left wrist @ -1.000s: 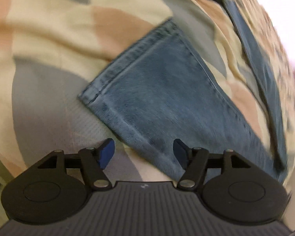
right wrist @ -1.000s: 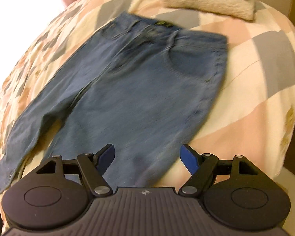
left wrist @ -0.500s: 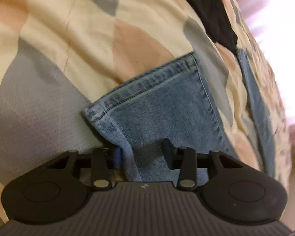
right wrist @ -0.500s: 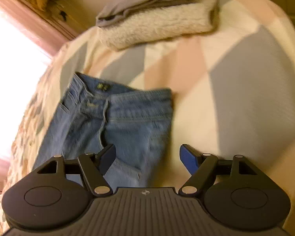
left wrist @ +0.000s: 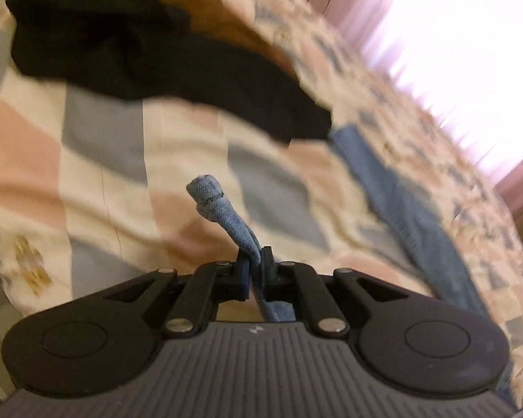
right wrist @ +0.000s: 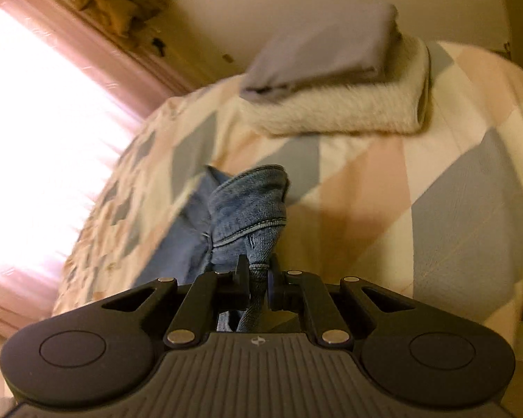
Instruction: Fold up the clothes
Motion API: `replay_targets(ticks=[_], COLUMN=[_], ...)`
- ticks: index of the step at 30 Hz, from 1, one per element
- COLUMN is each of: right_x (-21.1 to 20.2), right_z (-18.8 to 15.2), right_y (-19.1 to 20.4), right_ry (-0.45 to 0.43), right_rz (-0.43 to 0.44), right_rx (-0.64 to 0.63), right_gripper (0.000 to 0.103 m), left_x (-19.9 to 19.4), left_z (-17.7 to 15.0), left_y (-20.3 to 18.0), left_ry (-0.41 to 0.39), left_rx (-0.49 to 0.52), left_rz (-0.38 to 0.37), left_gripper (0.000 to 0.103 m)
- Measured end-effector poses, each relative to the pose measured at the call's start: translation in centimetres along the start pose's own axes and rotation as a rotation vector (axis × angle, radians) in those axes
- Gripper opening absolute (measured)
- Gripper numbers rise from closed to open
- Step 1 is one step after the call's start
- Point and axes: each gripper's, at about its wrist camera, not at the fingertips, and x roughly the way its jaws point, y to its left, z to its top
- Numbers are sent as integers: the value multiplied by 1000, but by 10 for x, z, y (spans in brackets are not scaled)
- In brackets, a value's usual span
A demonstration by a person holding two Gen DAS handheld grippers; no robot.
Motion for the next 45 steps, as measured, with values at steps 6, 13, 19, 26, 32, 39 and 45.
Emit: replay_targets(ticks=[6, 13, 19, 26, 32, 39, 45], right_x=[14, 40, 26, 12, 15, 41, 34], right_z=[-18, -45, -36, -61, -71, -43, -37], right_y=[-31, -49, -2, 28, -9, -56, -11], right_ry=[138, 216, 190, 198, 266, 183, 105], right_rz=[-144, -284, -478, -308, -318, -206, -292], right_rx=[-75, -104, -435, -667, -410, -37, -367], right_gripper=[8, 13, 44, 39, 44, 28, 10], left_x=[21, 77, 55, 38, 50, 62, 61], left_z=[-10, -73, -49, -55, -115, -137, -134], left_y=[16, 39, 48, -12, -57, -50, -71], left_ry=[19, 178, 127, 136, 263, 312, 318], left_rx=[163, 209, 190, 379, 374, 325, 473], left_rz=[123, 305, 452, 359, 193, 168, 109], left_gripper=[5, 9, 23, 23, 25, 28, 28])
